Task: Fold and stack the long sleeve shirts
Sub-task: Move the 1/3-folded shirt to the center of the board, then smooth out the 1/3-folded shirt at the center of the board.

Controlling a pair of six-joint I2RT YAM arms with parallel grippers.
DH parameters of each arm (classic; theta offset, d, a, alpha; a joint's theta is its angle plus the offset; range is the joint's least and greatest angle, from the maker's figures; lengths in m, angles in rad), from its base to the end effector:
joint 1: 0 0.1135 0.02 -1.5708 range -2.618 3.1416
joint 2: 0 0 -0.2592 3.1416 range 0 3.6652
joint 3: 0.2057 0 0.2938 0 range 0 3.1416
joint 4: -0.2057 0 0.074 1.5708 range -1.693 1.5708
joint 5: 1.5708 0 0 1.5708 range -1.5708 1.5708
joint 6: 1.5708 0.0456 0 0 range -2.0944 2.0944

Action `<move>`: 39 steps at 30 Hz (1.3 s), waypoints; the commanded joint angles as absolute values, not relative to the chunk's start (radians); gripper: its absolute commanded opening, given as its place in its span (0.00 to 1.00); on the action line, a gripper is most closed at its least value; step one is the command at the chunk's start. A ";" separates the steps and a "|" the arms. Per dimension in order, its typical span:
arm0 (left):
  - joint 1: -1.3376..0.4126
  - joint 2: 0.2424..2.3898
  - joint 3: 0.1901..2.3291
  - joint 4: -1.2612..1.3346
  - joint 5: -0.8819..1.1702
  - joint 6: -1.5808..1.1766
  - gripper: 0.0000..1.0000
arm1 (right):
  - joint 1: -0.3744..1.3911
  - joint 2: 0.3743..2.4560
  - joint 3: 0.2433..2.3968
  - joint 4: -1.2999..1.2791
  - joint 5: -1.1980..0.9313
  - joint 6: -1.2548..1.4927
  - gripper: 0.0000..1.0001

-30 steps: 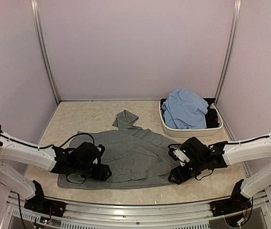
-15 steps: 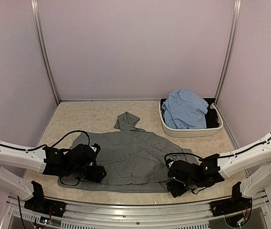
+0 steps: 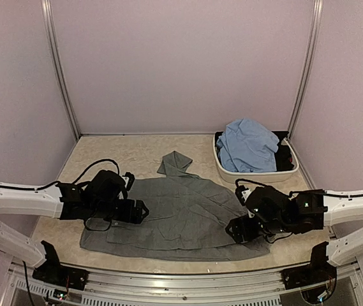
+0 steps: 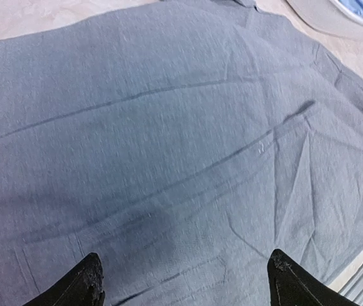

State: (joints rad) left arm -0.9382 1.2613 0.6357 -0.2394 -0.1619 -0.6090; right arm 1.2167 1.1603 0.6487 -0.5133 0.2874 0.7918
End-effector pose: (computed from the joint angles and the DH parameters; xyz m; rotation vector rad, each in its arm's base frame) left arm 0.1753 -0.2267 0.1500 0.3337 2.4620 -0.4950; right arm 0.1015 0.2374 0.1621 -0.4422 2.5461 0.4094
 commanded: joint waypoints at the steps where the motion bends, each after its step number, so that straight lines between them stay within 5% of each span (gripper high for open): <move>1: -0.826 1.317 0.677 -0.151 -0.054 -0.541 0.84 | 1.008 1.103 0.707 -0.405 0.244 0.613 0.83; 14: -0.754 1.478 0.618 -0.069 0.062 -0.560 0.84 | 0.708 1.433 0.829 -0.194 -0.049 0.397 0.78; 28: -0.833 1.364 0.433 -0.149 -0.039 -0.678 0.84 | 0.677 1.863 1.128 -0.002 -0.359 0.305 0.77; 39: -0.897 1.390 0.474 -0.177 -0.088 -0.701 0.84 | 0.659 2.068 1.282 -0.020 -0.367 0.290 0.75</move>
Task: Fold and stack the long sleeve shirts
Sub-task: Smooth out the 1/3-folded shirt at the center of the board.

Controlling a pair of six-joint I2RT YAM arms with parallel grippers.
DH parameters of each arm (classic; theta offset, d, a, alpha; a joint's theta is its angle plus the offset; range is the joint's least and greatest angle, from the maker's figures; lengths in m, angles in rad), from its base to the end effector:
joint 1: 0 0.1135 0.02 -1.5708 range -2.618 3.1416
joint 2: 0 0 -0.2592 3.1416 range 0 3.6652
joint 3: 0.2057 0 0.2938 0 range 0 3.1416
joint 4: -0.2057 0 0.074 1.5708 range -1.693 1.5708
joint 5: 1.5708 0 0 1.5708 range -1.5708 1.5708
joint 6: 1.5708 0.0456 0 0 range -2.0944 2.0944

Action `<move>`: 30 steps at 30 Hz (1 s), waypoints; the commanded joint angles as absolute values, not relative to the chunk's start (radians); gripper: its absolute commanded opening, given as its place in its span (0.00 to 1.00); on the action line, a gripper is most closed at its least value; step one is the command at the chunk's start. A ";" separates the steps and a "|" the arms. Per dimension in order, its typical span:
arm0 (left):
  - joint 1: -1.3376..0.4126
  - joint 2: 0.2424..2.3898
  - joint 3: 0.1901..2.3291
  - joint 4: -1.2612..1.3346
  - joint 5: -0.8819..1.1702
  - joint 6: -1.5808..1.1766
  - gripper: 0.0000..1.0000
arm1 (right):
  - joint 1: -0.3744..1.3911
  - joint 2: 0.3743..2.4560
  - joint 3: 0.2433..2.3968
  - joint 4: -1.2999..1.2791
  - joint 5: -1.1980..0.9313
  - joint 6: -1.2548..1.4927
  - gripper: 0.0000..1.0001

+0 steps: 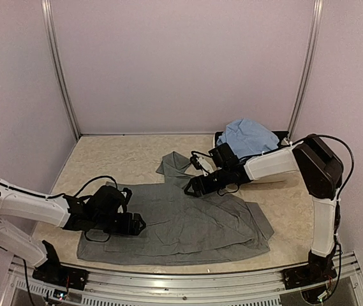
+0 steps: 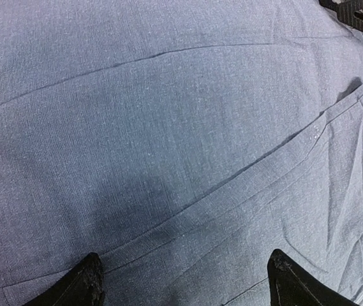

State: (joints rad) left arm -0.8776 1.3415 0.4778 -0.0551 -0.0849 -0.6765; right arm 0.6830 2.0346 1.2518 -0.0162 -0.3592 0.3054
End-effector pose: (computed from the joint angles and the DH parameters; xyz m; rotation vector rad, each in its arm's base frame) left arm 0.1730 -0.2022 0.0913 0.2212 2.5593 -0.5311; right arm 0.3495 0.3050 0.1014 -0.6464 2.4065 0.8761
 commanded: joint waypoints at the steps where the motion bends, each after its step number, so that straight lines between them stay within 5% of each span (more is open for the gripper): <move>1: -0.898 1.394 0.478 -0.186 -0.091 -0.700 0.84 | 0.650 2.074 1.282 -0.023 -0.365 0.291 0.74; 17: -0.900 1.316 0.465 -0.274 -0.109 -0.713 0.86 | 0.583 2.197 1.440 -0.243 -0.146 0.222 0.73; 30: -0.916 1.233 0.463 -0.391 -0.185 -0.835 0.85 | 0.628 2.065 1.422 -0.211 -0.020 0.220 0.73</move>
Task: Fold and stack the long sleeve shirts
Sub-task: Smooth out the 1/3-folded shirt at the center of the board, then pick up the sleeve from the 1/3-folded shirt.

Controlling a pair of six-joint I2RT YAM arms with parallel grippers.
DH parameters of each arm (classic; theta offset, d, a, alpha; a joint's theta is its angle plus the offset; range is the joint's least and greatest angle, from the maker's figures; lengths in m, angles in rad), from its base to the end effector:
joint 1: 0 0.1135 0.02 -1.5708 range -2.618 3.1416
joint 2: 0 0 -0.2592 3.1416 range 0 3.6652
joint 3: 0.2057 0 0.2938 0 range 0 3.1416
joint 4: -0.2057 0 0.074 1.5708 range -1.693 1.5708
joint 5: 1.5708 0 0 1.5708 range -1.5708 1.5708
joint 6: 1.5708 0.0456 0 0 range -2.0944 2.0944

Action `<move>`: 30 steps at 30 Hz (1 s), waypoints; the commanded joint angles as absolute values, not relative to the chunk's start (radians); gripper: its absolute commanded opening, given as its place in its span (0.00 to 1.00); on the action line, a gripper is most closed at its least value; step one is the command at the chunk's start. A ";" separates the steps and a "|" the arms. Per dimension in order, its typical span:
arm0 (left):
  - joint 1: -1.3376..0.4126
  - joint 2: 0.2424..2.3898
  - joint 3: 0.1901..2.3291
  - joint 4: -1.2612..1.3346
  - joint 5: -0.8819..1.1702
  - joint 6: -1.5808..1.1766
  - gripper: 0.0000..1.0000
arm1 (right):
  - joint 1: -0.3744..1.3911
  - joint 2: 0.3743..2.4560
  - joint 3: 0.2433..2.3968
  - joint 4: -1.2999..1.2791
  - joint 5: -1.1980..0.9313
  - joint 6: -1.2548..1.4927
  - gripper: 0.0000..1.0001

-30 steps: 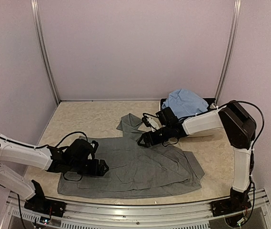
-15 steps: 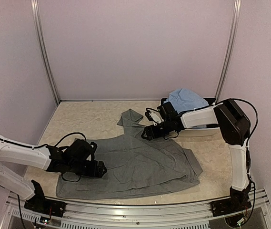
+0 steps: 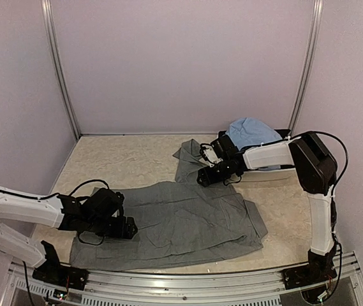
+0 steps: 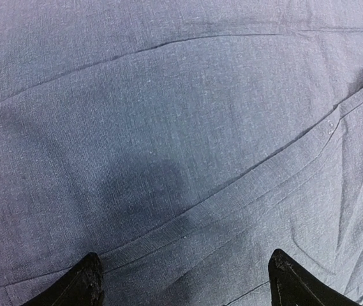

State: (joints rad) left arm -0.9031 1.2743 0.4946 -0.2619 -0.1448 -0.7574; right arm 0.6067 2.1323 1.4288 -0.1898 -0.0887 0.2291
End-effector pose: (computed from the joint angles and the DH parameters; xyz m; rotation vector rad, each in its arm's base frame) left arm 0.1607 -0.1931 0.0990 0.1411 2.6487 -0.4006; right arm 0.4011 0.2833 0.0996 -0.5113 2.4661 0.4622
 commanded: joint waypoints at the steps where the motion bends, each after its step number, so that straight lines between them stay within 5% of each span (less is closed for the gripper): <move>1: -0.915 1.219 0.462 -0.410 -0.201 -0.845 0.85 | 0.642 2.057 1.425 -0.197 -0.020 0.210 0.73; 11: -0.811 1.208 0.524 -0.331 -0.168 -0.732 0.87 | 0.678 2.128 1.546 -0.157 -0.193 0.180 0.75; 23: -0.763 1.341 0.758 -0.150 -0.103 -0.586 0.88 | 0.656 2.384 2.014 -0.382 0.120 0.072 0.80; 30: -0.765 1.413 0.848 -0.150 -0.119 -0.537 0.88 | 0.622 2.524 2.227 -0.472 0.064 0.070 0.74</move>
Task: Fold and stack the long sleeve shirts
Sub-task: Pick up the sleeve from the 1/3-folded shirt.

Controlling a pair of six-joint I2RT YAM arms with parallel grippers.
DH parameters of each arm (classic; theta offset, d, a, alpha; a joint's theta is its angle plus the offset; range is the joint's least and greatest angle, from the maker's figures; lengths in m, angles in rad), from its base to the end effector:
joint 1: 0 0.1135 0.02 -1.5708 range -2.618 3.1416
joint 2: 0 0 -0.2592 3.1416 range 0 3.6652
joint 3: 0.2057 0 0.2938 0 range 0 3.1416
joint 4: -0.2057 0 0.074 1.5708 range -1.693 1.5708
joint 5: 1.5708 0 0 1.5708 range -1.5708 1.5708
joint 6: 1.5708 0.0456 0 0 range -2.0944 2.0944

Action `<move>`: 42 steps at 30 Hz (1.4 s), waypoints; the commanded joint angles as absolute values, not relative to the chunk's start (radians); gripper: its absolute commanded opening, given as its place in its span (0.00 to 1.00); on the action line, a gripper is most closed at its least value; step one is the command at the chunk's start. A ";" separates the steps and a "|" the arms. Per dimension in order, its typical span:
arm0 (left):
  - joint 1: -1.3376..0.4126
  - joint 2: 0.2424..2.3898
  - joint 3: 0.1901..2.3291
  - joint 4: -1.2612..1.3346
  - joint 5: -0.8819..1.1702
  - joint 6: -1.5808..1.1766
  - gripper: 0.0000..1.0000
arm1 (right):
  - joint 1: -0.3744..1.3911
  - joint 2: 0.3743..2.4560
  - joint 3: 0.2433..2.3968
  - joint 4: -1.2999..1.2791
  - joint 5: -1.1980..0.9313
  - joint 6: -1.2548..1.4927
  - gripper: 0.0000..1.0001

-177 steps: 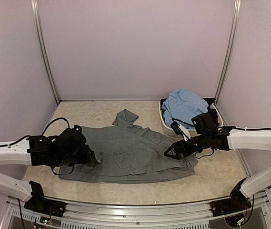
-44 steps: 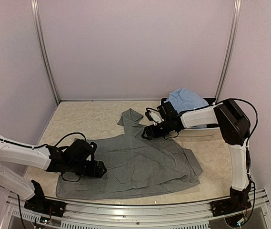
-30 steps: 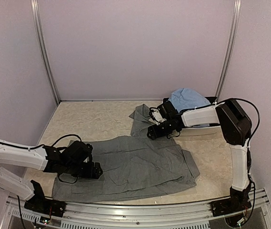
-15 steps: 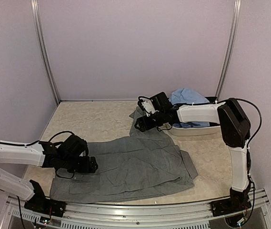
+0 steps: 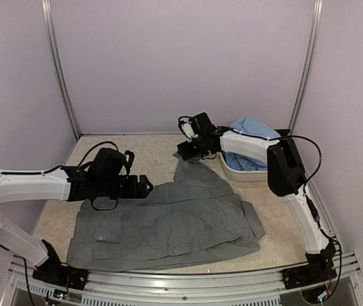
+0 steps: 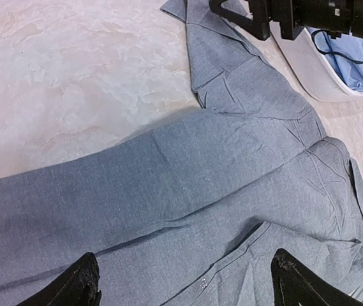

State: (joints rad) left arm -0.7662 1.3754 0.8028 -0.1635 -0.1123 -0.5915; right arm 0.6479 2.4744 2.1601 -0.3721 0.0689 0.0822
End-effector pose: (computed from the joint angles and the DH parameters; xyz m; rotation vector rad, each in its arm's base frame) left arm 0.2430 -0.2268 0.1823 0.1478 2.3635 -0.5555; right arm 0.4868 0.3645 0.1663 -0.5990 2.1939 0.3111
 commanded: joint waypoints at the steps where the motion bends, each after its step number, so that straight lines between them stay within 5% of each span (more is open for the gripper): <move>1: -0.765 1.426 0.858 -0.153 -0.121 -0.533 0.88 | 0.619 2.533 2.232 -0.474 0.052 0.072 0.73; 12: -0.757 1.481 0.877 -0.141 -0.119 -0.514 0.88 | 0.606 2.596 2.252 -0.469 -0.119 0.073 0.56; 16: -0.744 1.486 0.880 -0.137 -0.115 -0.507 0.89 | 0.591 2.593 2.229 -0.437 -0.193 0.086 0.37; 20: -0.725 1.488 0.886 -0.136 -0.110 -0.499 0.89 | 0.586 2.564 2.219 -0.428 -0.173 0.048 0.01; 29: -0.683 1.513 0.921 -0.115 -0.063 -0.488 0.89 | 0.584 2.309 2.086 -0.360 -0.091 -0.070 0.00; 42: -0.657 1.514 0.986 -0.123 0.031 -0.480 0.89 | 0.660 1.777 1.373 -0.074 -0.170 -0.166 0.00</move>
